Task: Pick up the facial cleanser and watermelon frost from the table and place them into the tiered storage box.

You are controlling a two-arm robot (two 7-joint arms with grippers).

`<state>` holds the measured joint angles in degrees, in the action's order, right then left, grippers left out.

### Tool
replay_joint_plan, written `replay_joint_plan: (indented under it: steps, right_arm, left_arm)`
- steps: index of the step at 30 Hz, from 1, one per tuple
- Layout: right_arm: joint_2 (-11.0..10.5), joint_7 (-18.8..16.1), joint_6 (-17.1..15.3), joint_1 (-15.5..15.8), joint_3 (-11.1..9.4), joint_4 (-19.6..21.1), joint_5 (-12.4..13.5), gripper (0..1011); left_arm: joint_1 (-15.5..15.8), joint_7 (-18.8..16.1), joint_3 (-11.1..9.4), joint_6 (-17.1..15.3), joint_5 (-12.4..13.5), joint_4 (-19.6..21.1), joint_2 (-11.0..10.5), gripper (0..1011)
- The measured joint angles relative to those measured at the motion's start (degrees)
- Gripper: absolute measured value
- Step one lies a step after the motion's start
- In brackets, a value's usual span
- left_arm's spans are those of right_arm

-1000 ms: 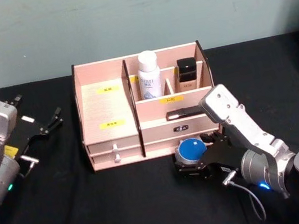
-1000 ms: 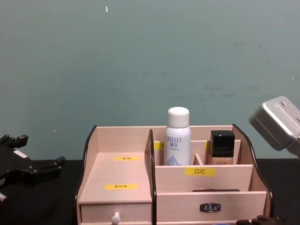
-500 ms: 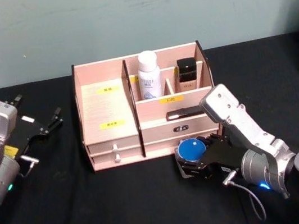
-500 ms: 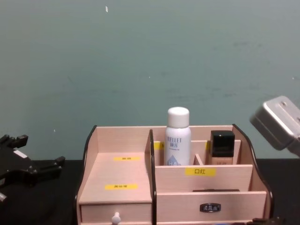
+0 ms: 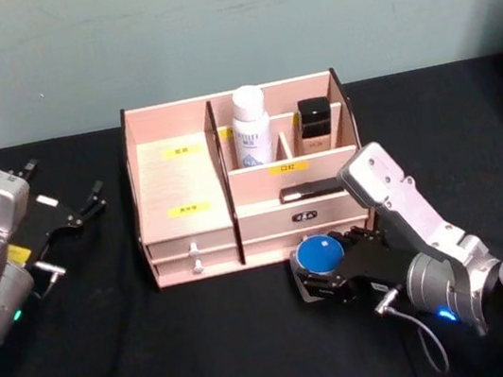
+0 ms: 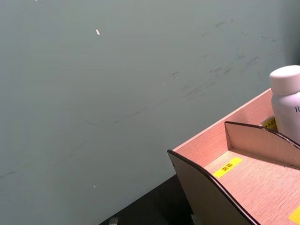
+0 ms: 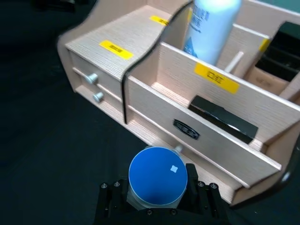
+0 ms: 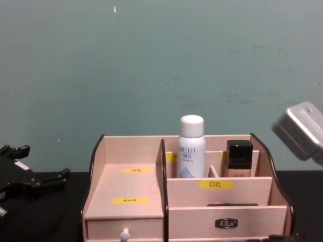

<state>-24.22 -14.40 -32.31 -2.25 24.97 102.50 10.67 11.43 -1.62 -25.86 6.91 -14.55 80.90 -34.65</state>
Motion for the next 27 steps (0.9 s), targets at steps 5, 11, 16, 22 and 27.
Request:
replay_joint_plan:
  steps: [5,11,16,22,27]
  right_arm:
    - [-0.3,-2.1,0.9,0.5,-0.1,1.4,0.0,730]
    - [-0.8,-5.3,1.8,0.6,0.2,4.5,0.0,730]
    - [-0.7,-7.4,2.3,-0.7,0.9,6.9,0.2,730]
    - [0.4,-8.8,2.5,-3.9,2.9,8.1,0.0,730]
    - [2.5,-8.8,2.5,-6.7,4.7,6.8,-0.7,730]
  left_arm:
    - [0.0,0.0,0.0,0.0,0.0,0.0,0.0,1001]
    - [0.0,0.0,0.0,0.0,0.0,0.0,0.0,1001]
    - [0.0,0.0,0.0,0.0,0.0,0.0,0.0,1001]
    - [0.0,0.0,0.0,0.0,0.0,0.0,0.0,1001]
    - [0.0,0.0,0.0,0.0,0.0,0.0,0.0,1001]
